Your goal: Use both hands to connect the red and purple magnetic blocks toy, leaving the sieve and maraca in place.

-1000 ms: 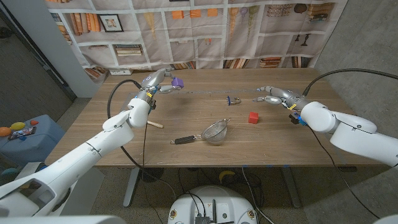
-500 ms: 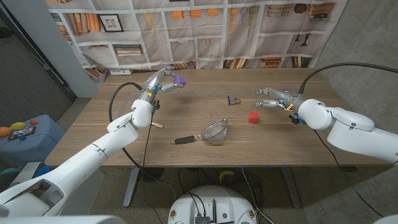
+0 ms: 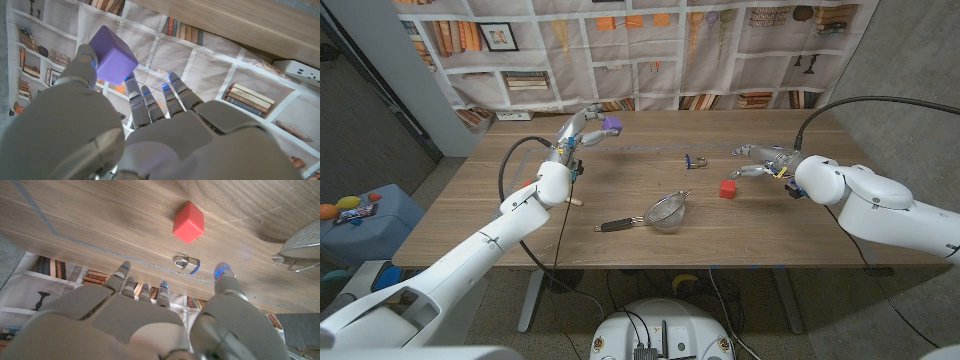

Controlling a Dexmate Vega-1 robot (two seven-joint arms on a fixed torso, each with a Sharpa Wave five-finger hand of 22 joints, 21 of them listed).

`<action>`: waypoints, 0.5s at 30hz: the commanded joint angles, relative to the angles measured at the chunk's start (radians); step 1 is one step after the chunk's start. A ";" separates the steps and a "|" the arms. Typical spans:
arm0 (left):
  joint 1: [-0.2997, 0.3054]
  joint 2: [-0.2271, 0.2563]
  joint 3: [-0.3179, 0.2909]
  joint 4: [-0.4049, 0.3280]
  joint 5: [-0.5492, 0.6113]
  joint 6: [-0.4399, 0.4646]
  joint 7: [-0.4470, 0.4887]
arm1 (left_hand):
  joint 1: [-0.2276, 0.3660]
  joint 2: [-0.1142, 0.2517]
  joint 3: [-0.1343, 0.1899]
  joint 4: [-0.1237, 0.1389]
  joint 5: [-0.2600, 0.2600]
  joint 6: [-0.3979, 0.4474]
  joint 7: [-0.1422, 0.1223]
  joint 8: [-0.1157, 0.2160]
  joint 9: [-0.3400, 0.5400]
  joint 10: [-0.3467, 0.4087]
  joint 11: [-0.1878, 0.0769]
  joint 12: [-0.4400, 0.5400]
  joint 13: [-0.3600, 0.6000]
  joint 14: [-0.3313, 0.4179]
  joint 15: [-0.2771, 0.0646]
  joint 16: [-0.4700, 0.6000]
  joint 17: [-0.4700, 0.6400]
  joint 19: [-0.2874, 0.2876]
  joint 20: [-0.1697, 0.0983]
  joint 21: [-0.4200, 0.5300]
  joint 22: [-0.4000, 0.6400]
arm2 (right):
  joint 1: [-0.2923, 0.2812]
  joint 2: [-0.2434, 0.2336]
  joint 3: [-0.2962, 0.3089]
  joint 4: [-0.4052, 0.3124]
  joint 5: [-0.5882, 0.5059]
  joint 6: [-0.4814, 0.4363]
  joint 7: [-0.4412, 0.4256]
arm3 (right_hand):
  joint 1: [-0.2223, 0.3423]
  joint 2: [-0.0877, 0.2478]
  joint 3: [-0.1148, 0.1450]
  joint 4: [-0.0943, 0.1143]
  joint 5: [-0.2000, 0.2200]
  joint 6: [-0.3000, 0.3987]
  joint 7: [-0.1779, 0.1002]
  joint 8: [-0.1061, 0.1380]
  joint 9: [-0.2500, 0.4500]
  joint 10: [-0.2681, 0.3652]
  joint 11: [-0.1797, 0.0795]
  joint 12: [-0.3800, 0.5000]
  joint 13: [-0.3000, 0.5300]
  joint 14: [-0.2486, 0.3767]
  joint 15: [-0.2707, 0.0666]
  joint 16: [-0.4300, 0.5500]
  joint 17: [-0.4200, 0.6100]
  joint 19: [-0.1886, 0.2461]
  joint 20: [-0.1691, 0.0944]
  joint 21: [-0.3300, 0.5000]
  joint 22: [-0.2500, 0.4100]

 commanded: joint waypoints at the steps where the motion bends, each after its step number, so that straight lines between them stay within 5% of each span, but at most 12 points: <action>1: -0.015 -0.045 0.005 0.056 -0.061 -0.070 0.015 | 0.038 0.046 -0.005 0.000 0.004 0.102 -0.052 0.005 0.006 0.009 0.003 -0.001 0.002 0.005 -0.089 -0.003 0.003 0.003 -0.025 -0.003 0.006 | 0.073 0.036 -0.081 -0.009 -0.108 -0.076 0.131 | -0.003 -0.024 -0.001 0.005 0.008 -0.017 0.000 0.005 0.007 -0.017 0.008 0.004 0.005 -0.002 0.012 0.006 0.002 -0.003 0.008 0.000 0.004; 15: -0.035 -0.075 0.014 0.110 -0.101 -0.115 0.007 | 0.039 0.050 -0.008 0.000 0.005 0.103 -0.052 0.000 0.006 0.009 0.004 -0.001 0.002 0.004 -0.084 -0.004 0.004 0.001 -0.023 -0.004 0.006 | 0.141 0.104 -0.185 0.028 -0.273 -0.129 0.244 | -0.010 -0.039 -0.011 0.014 0.006 -0.021 0.017 0.015 0.015 -0.028 0.021 0.007 0.008 -0.003 0.017 0.013 0.005 0.002 0.012 0.005 0.005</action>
